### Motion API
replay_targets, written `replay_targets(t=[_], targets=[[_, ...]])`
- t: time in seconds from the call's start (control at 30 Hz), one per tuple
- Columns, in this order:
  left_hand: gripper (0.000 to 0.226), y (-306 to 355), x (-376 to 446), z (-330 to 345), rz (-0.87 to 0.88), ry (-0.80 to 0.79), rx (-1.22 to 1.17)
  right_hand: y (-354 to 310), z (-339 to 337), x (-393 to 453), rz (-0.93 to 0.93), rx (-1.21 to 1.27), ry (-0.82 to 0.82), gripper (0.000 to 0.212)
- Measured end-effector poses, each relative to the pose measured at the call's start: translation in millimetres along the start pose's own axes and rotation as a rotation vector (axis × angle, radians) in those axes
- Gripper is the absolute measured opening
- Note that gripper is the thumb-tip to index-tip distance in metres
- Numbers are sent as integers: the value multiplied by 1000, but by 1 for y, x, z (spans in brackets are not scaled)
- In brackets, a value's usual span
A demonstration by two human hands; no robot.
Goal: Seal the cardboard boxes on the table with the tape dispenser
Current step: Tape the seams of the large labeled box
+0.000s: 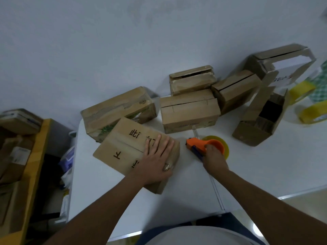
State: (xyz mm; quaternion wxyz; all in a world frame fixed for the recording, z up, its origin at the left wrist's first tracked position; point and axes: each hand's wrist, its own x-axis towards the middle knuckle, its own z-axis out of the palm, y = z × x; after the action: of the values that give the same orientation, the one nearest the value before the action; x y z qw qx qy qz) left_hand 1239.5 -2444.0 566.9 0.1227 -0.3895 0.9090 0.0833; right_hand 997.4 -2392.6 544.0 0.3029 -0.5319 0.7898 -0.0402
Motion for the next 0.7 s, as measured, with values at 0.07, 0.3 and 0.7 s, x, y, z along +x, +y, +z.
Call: replay_targets(t=[0.07, 0.3, 0.7], targets=[[96, -11, -7, -6, 113, 6, 50, -20, 5, -10, -140, 92, 130, 30], [100, -37, -67, 4, -76, 17, -137, -86, 35, -45, -223, 670, -452, 40], [105, -57, -82, 19, 68, 3, 11, -60, 92, -29, 267, 722, -54, 9]])
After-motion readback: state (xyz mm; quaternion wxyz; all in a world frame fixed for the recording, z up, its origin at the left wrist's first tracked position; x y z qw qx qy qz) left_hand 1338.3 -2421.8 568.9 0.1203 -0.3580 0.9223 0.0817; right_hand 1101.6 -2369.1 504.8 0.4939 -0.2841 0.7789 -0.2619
